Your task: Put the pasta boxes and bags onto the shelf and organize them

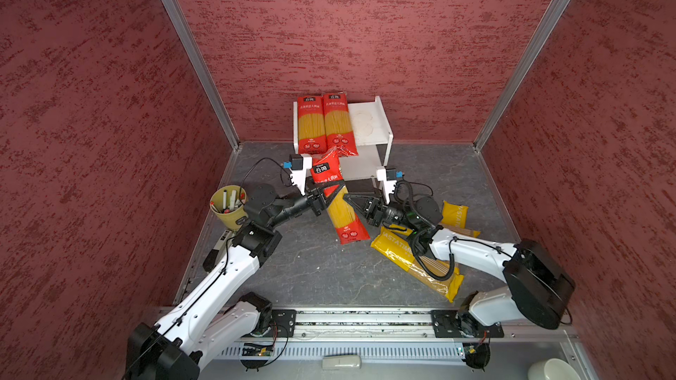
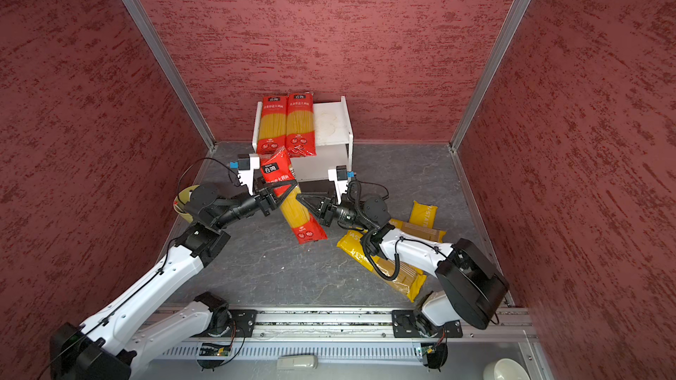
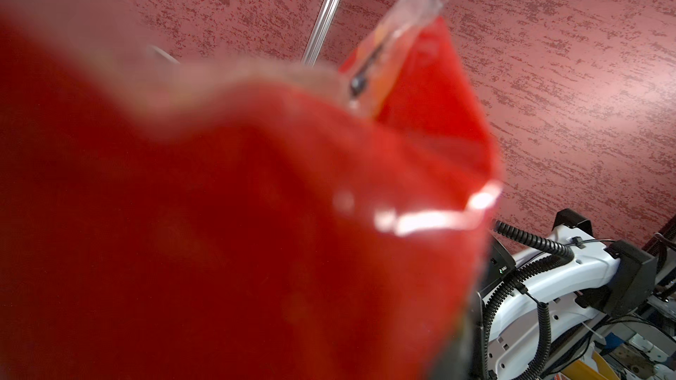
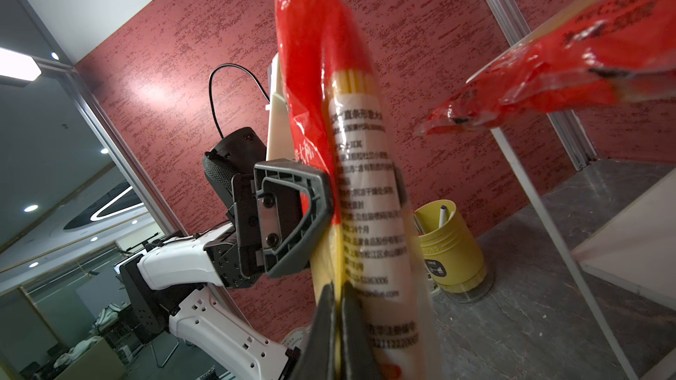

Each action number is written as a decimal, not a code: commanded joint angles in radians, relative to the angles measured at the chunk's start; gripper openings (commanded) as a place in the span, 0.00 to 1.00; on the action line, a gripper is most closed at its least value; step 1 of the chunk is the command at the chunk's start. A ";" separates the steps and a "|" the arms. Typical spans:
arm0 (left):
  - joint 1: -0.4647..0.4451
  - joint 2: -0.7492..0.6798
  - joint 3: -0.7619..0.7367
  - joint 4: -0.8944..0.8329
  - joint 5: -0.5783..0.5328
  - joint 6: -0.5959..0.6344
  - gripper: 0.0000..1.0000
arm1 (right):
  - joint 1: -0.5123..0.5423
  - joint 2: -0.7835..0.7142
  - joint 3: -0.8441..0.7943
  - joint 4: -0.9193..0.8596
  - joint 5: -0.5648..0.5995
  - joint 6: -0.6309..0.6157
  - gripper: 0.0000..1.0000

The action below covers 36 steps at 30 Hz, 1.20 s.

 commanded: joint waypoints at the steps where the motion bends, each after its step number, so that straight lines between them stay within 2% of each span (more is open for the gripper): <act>1: -0.035 -0.016 0.025 -0.066 0.023 0.013 0.18 | 0.000 0.002 0.017 0.069 0.087 0.009 0.00; 8: -0.039 -0.037 0.046 -0.144 -0.024 0.004 0.09 | 0.000 0.039 0.016 0.077 0.100 0.010 0.15; 13: -0.039 -0.051 0.058 -0.183 -0.053 0.002 0.03 | -0.001 0.051 0.022 0.065 0.082 0.006 0.20; 20: -0.041 -0.056 0.076 -0.209 -0.068 -0.012 0.00 | -0.009 0.048 -0.014 0.068 0.058 -0.020 0.32; 27: -0.042 -0.065 0.113 -0.224 -0.082 -0.006 0.00 | -0.034 0.043 -0.026 0.071 0.034 0.011 0.47; 36: -0.044 -0.051 0.122 -0.222 -0.105 -0.020 0.00 | -0.034 0.035 -0.041 0.075 0.061 0.034 0.51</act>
